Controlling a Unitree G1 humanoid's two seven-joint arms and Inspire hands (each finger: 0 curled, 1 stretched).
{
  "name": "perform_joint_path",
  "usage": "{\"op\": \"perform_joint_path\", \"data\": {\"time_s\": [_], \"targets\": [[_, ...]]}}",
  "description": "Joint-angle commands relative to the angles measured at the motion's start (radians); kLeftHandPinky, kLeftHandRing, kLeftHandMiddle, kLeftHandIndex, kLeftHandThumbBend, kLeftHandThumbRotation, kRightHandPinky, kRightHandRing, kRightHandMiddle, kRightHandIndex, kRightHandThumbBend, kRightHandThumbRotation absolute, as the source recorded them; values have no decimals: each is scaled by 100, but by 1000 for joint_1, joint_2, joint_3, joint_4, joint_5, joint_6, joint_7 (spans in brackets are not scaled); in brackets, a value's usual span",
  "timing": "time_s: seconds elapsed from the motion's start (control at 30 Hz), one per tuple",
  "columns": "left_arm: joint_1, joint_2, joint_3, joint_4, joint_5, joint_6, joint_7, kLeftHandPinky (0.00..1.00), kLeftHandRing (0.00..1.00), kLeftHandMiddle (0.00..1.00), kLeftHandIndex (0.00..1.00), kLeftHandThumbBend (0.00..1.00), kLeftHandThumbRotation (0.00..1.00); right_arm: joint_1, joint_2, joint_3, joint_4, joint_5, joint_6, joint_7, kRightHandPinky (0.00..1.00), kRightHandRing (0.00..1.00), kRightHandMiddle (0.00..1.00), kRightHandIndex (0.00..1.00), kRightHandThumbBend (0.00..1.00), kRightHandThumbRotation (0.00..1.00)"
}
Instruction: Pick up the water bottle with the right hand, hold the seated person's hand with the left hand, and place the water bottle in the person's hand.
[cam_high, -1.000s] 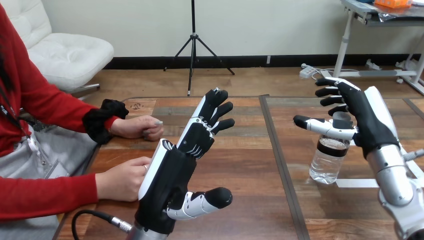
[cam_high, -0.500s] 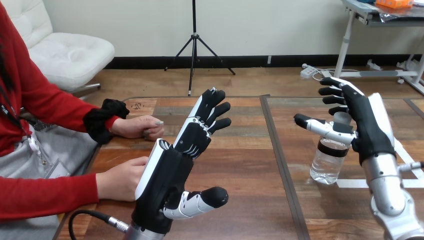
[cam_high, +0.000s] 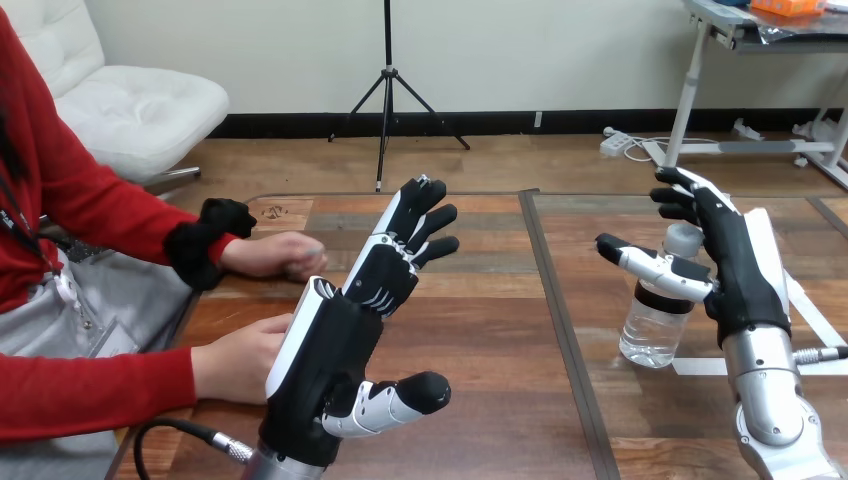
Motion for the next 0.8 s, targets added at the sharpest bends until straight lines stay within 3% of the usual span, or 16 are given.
{"op": "perform_joint_path", "data": {"time_s": [0.0, 0.77], "targets": [[-60, 4, 5, -32, -10, -2, -3, 87, 94, 97, 98, 91, 70, -29, 13, -10, 2, -1, -7, -29, 73, 81, 80, 84, 100, 41], [-60, 12, 10, -36, -26, -11, -20, 87, 93, 96, 98, 87, 69, -22, 33, -10, 45, -16, 18, -62, 72, 80, 80, 84, 100, 41]]}}
